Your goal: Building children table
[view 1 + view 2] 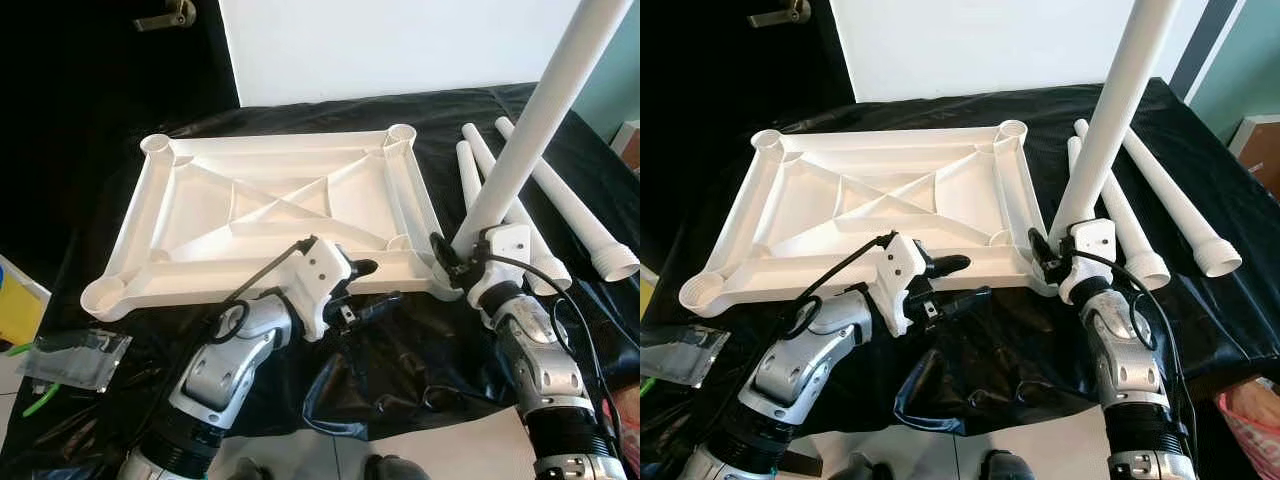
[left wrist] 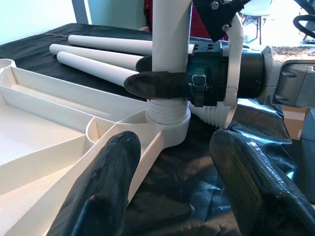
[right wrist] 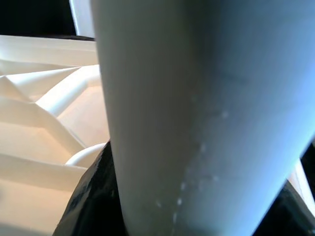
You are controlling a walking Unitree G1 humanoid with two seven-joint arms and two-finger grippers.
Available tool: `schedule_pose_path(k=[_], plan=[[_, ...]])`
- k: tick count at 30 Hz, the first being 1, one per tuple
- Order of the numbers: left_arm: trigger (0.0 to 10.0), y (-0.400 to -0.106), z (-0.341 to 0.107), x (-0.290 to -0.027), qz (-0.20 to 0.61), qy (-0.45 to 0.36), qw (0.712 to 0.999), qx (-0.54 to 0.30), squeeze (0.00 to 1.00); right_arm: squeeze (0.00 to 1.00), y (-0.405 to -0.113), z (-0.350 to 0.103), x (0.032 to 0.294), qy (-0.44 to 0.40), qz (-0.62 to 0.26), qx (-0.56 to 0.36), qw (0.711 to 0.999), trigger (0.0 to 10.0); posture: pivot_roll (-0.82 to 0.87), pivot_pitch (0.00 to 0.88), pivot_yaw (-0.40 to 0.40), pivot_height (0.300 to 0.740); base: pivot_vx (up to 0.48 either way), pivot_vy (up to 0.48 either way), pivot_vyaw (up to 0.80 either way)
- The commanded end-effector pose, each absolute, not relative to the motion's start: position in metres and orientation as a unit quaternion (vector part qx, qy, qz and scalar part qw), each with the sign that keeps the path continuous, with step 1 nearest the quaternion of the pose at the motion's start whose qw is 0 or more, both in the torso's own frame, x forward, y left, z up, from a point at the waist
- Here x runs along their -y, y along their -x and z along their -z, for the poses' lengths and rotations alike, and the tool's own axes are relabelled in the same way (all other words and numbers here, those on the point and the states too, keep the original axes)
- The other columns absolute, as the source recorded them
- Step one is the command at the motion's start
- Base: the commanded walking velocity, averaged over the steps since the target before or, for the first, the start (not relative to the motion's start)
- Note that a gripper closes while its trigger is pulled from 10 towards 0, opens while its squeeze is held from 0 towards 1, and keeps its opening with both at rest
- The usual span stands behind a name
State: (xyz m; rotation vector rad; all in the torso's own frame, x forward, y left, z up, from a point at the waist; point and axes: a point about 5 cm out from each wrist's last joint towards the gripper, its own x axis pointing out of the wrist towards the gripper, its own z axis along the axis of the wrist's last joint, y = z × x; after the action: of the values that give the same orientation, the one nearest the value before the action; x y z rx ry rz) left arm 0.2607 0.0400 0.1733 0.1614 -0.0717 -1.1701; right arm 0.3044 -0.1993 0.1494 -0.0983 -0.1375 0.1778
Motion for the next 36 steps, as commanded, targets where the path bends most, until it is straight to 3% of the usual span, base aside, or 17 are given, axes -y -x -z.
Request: schedule_pose_path(k=[1, 10, 16, 22, 35, 36], plan=[[10.0, -0.260, -0.169, -0.040, 0.545, -0.081, 0.834, 0.024, 0.00, 0.00, -0.300, -0.137, 0.199, 0.041, -0.053, 0.035, 0.997, 10.0, -0.10, 0.128, 0.041, 0.740, 0.000, 0.000, 0.00], [10.0, -0.259, -0.168, -0.040, 0.542, -0.078, 0.836, 0.021, 0.00, 0.00, -0.290, -0.130, 0.169, -0.010, 0.076, 0.018, 0.997, 10.0, -0.09, 0.129, 0.035, 0.740, 0.000, 0.000, 0.00], [10.0, -0.259, -0.168, -0.041, 0.541, -0.079, 0.837, 0.021, 0.00, 0.00, -0.287, -0.130, 0.162, -0.031, 0.117, 0.016, 0.992, 10.0, -0.09, 0.127, 0.032, 0.740, 0.000, 0.000, 0.00], [10.0, -0.259, -0.168, -0.041, 0.541, -0.079, 0.837, 0.022, 0.00, 0.00, -0.285, -0.133, 0.151, -0.042, 0.113, 0.019, 0.993, 10.0, -0.09, 0.121, 0.035, 0.740, 0.000, 0.000, 0.00], [10.0, -0.262, -0.169, -0.041, 0.539, -0.084, 0.838, 0.027, 0.00, 0.00, -0.287, -0.139, 0.155, -0.026, 0.105, 0.037, 0.993, 10.0, -0.09, 0.107, 0.029, 0.740, 0.000, 0.000, 0.00], [10.0, -0.262, -0.169, -0.041, 0.538, -0.085, 0.838, 0.028, 0.00, 0.96, -0.287, -0.140, 0.156, -0.024, 0.105, 0.040, 0.993, 10.0, -0.09, 0.107, 0.029, 0.740, 0.000, 0.000, 0.00]])
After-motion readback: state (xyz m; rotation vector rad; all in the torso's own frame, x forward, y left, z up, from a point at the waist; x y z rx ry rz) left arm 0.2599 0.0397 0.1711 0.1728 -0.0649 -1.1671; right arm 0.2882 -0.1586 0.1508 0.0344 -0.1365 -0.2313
